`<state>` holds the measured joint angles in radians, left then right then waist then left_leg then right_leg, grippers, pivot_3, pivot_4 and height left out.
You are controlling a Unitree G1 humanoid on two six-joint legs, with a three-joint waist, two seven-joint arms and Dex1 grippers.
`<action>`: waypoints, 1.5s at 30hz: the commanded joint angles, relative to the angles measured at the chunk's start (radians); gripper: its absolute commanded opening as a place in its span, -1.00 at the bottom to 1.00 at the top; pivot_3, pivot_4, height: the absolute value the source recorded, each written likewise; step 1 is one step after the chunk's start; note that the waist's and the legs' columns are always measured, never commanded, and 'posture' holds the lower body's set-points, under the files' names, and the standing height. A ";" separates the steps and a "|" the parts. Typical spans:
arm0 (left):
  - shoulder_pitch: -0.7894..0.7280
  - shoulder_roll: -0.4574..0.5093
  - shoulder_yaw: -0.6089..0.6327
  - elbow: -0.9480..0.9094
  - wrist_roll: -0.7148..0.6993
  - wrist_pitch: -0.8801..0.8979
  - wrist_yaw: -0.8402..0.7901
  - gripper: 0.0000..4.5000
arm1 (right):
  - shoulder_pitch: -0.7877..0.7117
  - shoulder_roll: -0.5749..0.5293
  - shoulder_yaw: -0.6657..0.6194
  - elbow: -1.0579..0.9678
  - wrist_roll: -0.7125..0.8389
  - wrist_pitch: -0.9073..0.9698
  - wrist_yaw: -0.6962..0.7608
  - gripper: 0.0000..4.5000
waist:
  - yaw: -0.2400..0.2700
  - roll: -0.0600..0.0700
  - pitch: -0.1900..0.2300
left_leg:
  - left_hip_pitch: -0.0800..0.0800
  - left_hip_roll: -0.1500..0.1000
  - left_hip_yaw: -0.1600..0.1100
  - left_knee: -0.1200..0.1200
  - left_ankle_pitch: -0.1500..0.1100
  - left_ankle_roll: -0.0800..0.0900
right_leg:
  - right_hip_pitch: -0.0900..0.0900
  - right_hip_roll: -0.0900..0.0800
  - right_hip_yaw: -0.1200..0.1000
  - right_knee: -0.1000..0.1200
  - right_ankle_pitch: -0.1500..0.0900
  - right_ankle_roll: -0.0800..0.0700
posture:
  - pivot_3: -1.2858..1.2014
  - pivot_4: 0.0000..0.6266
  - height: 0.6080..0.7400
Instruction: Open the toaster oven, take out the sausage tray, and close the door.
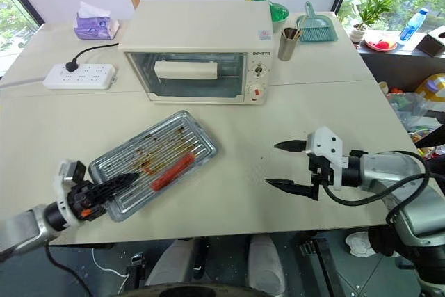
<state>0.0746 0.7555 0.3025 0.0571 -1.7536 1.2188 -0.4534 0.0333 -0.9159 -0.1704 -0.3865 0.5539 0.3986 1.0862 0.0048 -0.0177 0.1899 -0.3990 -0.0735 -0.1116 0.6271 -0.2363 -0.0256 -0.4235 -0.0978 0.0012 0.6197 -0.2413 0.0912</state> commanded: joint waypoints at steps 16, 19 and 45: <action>-0.624 -0.044 -0.289 0.342 0.544 0.233 -0.370 -1.00 | 0.278 0.085 -0.158 -0.254 -0.008 0.036 -0.200 0.99 | 0.007 0.000 0.000 | -0.005 -0.001 -0.001 0.004 0.001 0.000 | -0.003 0.000 -0.002 0.001 0.004 0.004 | 0.03 -0.52 1.00; -0.668 -0.044 -0.292 0.371 0.607 0.240 -0.410 -0.67 | 0.283 0.098 -0.153 -0.266 -0.013 0.034 -0.222 1.00 | 0.008 0.000 0.000 | -0.005 -0.001 -0.001 0.004 0.001 0.000 | -0.003 0.000 -0.002 0.001 0.004 0.005 | 0.03 -0.52 1.00; -0.255 0.374 -0.068 -0.041 1.128 -0.562 -0.730 0.98 | 0.055 0.057 -0.083 -0.094 -0.015 0.041 -0.129 1.00 | 0.007 0.000 0.000 | -0.006 0.002 0.000 0.003 0.001 -0.001 | -0.004 -0.001 0.000 -0.001 0.005 0.003 | 0.03 -0.52 1.00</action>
<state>-0.1872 1.0837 0.1435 0.1002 -0.6395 0.7591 -1.1174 0.1148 -0.8380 -0.2343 -0.4807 0.5169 0.4398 0.9322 0.0120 -0.0172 0.1897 -0.4057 -0.0718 -0.1111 0.6308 -0.2356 -0.0264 -0.4277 -0.0991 0.0007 0.6180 -0.2359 0.0937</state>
